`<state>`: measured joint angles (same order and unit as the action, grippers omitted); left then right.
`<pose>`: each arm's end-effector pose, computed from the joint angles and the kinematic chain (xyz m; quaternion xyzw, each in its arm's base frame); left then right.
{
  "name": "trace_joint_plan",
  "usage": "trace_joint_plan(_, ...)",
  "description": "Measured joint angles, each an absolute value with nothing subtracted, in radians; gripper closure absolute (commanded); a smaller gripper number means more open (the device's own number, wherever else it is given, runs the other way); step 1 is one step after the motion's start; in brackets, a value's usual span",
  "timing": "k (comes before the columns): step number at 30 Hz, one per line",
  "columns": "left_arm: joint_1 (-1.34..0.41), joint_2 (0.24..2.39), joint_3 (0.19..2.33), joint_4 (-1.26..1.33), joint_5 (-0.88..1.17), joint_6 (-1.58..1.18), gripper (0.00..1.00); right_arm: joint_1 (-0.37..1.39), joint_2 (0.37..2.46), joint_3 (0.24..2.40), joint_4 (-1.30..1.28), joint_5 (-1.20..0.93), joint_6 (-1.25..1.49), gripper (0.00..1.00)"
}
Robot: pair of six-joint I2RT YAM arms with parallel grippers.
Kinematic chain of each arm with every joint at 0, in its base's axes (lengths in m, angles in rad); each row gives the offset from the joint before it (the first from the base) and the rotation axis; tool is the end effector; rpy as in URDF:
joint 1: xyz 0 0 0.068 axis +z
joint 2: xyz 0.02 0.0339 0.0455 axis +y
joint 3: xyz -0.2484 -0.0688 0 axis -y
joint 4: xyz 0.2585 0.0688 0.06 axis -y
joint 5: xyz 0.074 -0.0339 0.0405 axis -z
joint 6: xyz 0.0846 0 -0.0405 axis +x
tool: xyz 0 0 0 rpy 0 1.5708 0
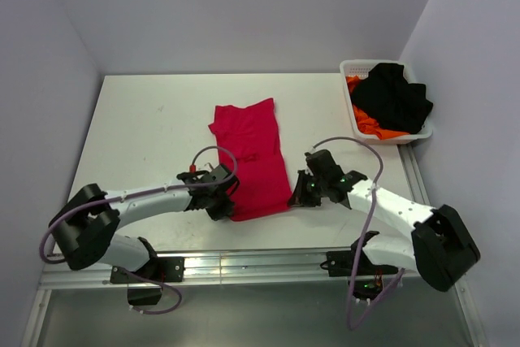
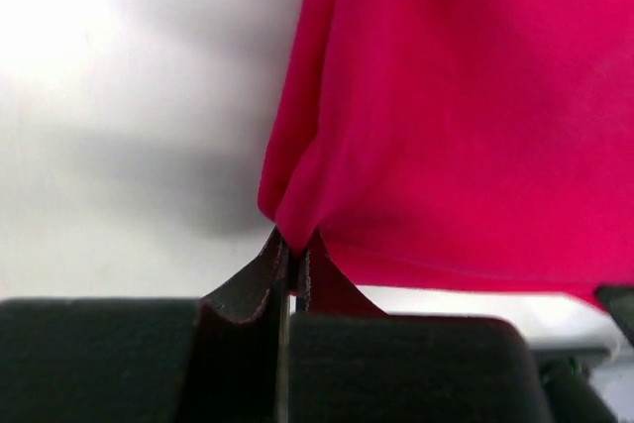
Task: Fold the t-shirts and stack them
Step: Grab one side of the 2/3 rectangular tshirt with both arms, then fold the long partially folded tshirt into a neat square
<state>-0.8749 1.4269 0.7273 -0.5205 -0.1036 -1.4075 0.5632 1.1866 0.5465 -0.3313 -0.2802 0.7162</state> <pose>0.1831 -0.2055 0.0903 -0.2675 0.9463 -0.1372 0.1189 0.2054 0.1574 0.1093 0.0312 0.9464 0.2816 0.1549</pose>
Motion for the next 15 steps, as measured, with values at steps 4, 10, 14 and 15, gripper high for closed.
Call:
trace_joint_plan(4, -0.947, 1.306, 0.722, -0.579, -0.108, -1.468, 1.00, 0.564, 1.068, 0.511, -0.400, -0.274, 0.717, 1.00)
trace_joint_plan(10, -1.023, 1.163, 0.744, -0.682, -0.131, -1.559, 1.00, 0.565, 0.875, 0.525, -0.547, -0.270, 0.726, 1.00)
trace_joint_plan(14, -1.048, 1.120, 0.807, -0.769, -0.152, -1.595, 1.00, 0.566, 0.854, 0.626, -0.653, -0.270, 0.723, 1.00)
trace_joint_plan(15, -1.048, 1.111, 0.830, -0.795, -0.163, -1.607, 1.00, 0.566, 0.864, 0.664, -0.670, -0.268, 0.719, 1.00)
